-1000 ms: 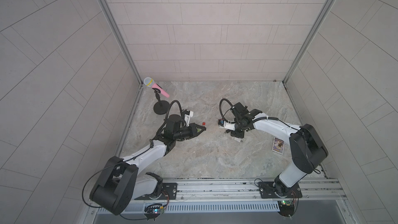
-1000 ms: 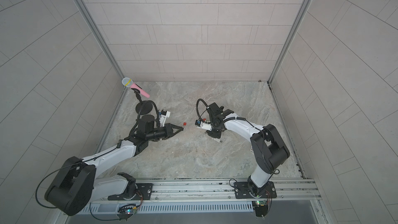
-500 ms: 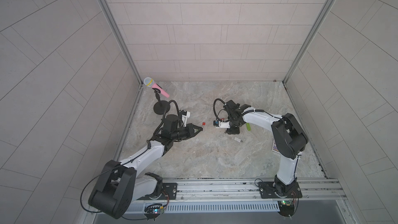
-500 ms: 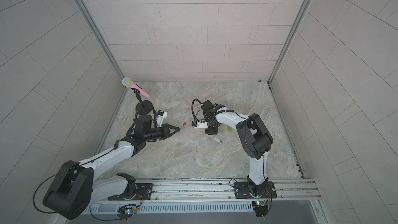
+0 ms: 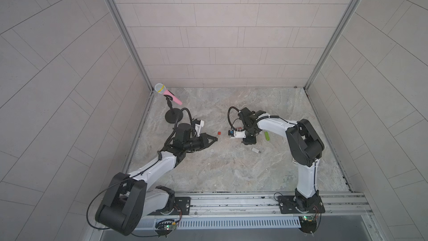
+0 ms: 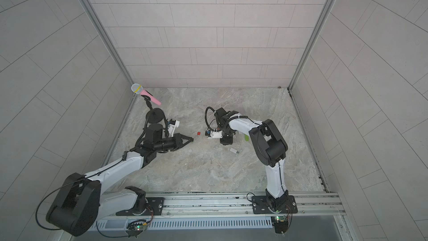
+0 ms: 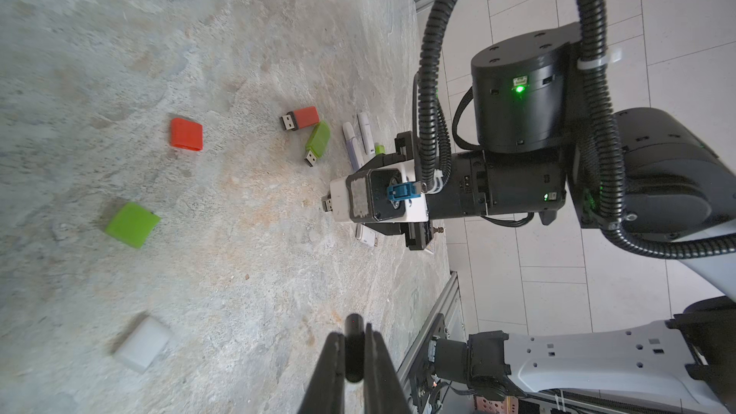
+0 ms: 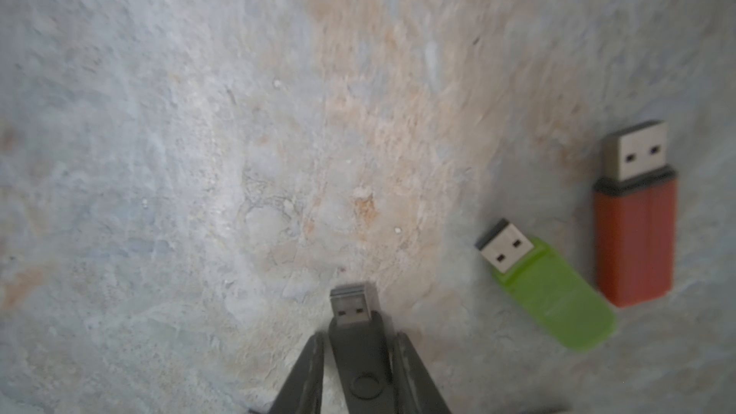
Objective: Close the usb drive cover
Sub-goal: Pick up the USB drive from the center of the board.
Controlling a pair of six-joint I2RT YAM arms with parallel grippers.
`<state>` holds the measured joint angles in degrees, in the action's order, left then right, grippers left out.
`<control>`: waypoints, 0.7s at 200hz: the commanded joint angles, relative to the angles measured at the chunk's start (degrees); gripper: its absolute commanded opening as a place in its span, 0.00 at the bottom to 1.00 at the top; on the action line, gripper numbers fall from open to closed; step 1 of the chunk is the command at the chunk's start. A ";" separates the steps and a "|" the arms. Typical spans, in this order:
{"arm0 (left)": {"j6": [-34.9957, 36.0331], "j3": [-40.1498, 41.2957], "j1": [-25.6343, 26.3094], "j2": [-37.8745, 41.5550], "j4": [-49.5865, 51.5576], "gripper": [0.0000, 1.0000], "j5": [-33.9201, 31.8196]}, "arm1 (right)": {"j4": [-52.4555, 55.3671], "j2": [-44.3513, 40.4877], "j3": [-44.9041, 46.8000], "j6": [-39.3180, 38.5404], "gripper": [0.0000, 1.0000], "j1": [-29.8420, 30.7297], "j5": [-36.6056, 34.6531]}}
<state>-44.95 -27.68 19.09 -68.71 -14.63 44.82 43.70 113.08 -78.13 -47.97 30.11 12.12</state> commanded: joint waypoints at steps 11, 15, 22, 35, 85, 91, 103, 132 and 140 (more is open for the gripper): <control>1.17 0.44 -0.32 0.69 -0.35 0.10 0.67 | 4.62 1.78 1.20 2.77 0.26 -0.27 0.44; 1.17 0.44 -0.36 0.68 -0.39 0.10 0.68 | 4.52 1.94 1.29 2.97 0.25 -0.31 0.37; 1.14 0.36 -0.34 0.70 -0.40 0.10 0.71 | 4.29 2.36 1.23 3.42 0.24 -0.31 0.25; 1.09 0.35 -0.28 0.71 -0.40 0.10 0.70 | 3.73 2.91 1.05 4.38 0.23 -0.29 0.02; 0.75 0.27 -0.29 0.17 -0.82 0.10 1.45 | 1.10 1.74 2.32 7.66 0.15 0.47 -0.11; 0.59 0.18 -0.28 0.07 -1.07 0.10 1.73 | 0.40 0.57 2.90 8.13 0.15 0.39 0.23; 0.15 0.04 -0.33 -0.35 -1.65 0.10 2.41 | -1.47 -2.72 4.31 9.48 0.16 0.39 1.51; -0.96 -0.41 -0.20 -1.47 -3.79 0.10 4.15 | -7.80 -13.53 9.56 13.50 0.16 0.46 6.20; -1.31 -0.68 -0.03 -1.81 -4.37 0.10 4.84 | -9.25 -16.84 11.10 14.14 0.16 0.53 7.46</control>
<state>-45.45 -27.68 19.09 -69.60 -15.59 46.89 39.07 105.69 -70.04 -37.69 30.17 14.63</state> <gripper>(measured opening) 0.110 0.207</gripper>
